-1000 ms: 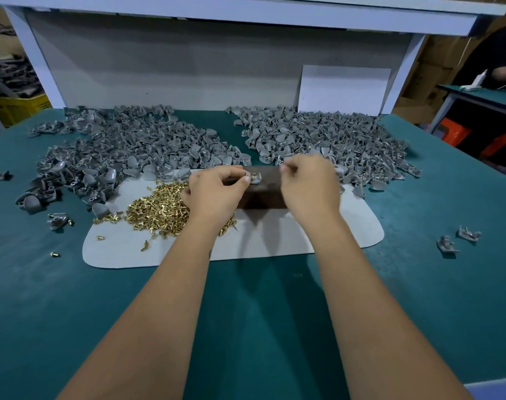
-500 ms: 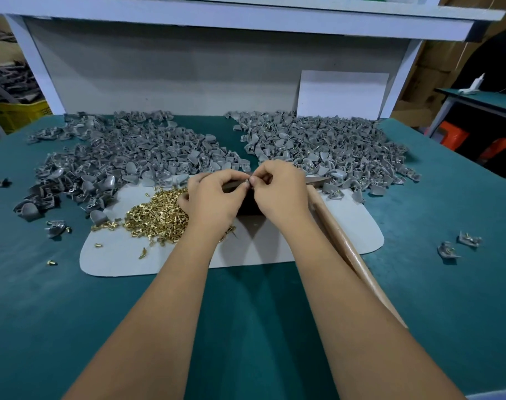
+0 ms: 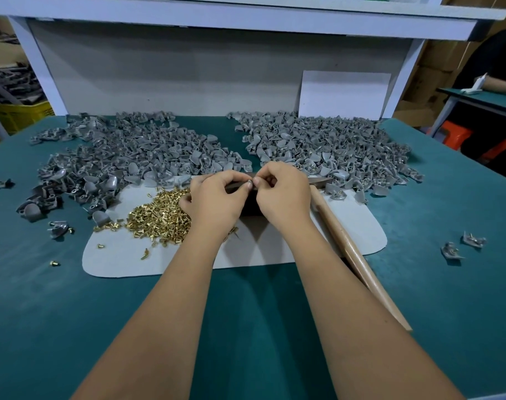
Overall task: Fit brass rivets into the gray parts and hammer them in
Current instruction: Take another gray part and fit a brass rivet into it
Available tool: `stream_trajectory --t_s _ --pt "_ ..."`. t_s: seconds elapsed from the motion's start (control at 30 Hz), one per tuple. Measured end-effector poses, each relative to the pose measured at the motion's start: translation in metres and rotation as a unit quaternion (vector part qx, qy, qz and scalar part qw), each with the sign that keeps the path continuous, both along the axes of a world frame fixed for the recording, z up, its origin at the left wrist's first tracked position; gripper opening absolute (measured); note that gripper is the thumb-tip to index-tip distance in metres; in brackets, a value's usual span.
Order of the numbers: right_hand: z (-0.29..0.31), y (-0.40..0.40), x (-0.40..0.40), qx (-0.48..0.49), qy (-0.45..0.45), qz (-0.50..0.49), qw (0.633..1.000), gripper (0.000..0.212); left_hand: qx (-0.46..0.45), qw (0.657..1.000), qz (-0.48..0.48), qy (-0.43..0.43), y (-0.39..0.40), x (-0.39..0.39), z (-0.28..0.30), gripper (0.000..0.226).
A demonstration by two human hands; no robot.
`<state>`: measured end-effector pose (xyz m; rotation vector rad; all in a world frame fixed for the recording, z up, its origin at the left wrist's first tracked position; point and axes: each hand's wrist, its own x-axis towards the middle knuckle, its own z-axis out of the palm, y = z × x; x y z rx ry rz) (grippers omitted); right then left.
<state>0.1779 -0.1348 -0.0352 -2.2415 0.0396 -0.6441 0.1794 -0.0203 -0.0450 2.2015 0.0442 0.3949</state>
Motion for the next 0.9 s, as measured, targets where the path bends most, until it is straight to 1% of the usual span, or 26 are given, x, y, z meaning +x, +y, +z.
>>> stream_trajectory --t_s 0.2,0.3,0.37,0.47,0.57,0.83,0.9 --pt "-0.0018 -0.0033 -0.0017 -0.022 -0.020 0.015 0.999 0.010 -0.004 1.000 0.002 0.001 -0.0004 -0.0013 0.0010 0.015" --pt "-0.0035 -0.0049 -0.0029 -0.019 -0.028 0.029 0.999 0.010 -0.013 1.000 -0.004 -0.008 -0.0004 -0.0025 0.0003 0.023" --pt "-0.0047 -0.0049 -0.0041 -0.002 -0.039 0.028 0.999 0.013 -0.018 1.000 -0.014 -0.016 -0.0011 -0.0031 -0.0003 0.026" --pt "-0.0053 -0.0058 -0.0064 0.077 -0.051 0.021 0.996 0.017 -0.015 1.000 -0.008 -0.018 -0.0013 -0.0009 -0.0016 0.015" --pt "-0.0052 -0.0079 -0.0074 0.138 -0.043 0.024 0.989 0.018 -0.022 1.000 -0.012 -0.008 -0.0005 0.0019 -0.0028 0.013" --pt "-0.0062 -0.0082 -0.0080 0.144 -0.033 0.028 0.989 0.017 -0.062 0.998 -0.017 0.015 0.0006 0.0046 -0.0001 0.013" --pt "-0.0061 -0.0086 -0.0082 0.141 -0.032 0.029 0.989 0.017 -0.066 0.997 -0.020 0.019 0.0001 0.0037 0.0012 0.017"
